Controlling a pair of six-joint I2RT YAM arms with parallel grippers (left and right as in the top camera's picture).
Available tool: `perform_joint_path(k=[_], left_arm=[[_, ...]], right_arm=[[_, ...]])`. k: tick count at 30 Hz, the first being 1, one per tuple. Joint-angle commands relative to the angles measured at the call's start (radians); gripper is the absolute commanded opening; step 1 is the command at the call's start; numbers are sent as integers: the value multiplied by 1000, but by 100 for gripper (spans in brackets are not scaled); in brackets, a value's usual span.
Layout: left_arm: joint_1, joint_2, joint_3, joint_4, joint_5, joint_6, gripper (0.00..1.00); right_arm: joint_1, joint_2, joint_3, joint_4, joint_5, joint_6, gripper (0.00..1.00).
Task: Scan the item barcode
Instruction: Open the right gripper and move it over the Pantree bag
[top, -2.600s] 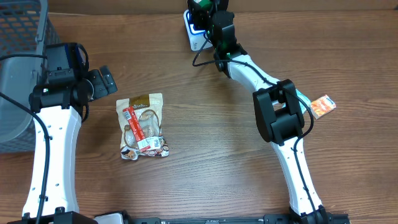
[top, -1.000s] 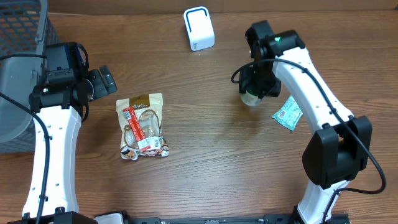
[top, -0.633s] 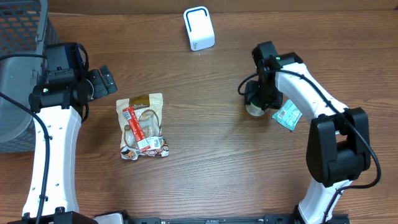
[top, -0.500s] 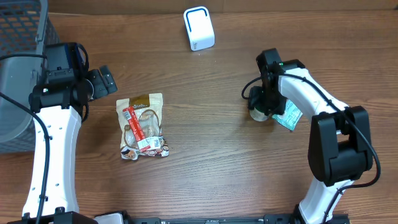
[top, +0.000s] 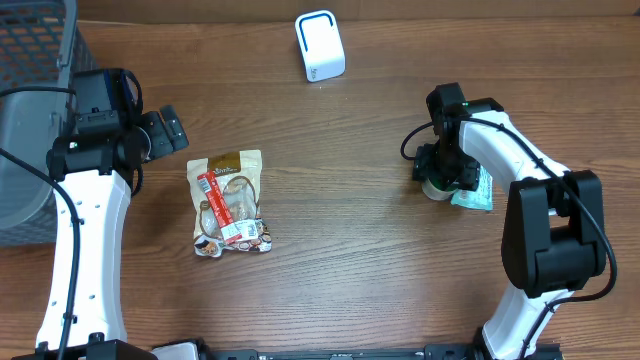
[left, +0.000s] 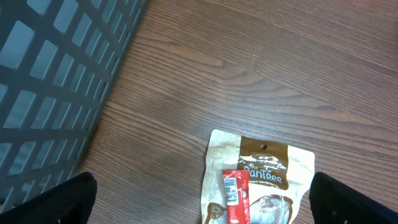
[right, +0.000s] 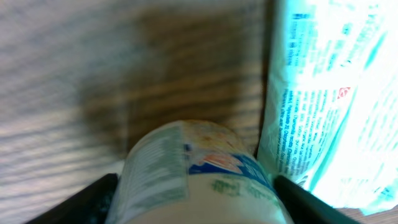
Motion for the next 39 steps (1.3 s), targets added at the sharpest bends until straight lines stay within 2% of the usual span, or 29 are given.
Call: perform_joint_path(k=[1,9,14,19,20,23,25,26,33,39], left_arm=[[3,-5,15,2,-5,16,100],[3,-5,15,2,-5,16,100],[3,-5,15,2,-5,16,100],[3,-5,15,2,-5,16,100],[3,-5,15,2,-5,16,100],[3,-5,15,2,-5,16,100],[3,-5,15,2,-5,16,100],[3,-5,15,2,-5,16,100],[3,-5,15,2,-5,16,100],[3,-5,15,2,-5,16,100]], right_arm=[[-6,-5,27,-19,26,0,82],[-2,-96,210,-140,-9,-8,86],[23,-134,304,-164,-221,-43,86],[121,-132,288,-62,-480,-69,82],[175,-132,283,-23,-523,-68,79],[282,-132,282,33,-525,-68,67],[358,-132,282,80,-522,-68,50],[388,-132,282,100,-521,-68,47],[698,-109,282,212,-271,-68,45],[838,-53,282,306,-242,-68,45]])
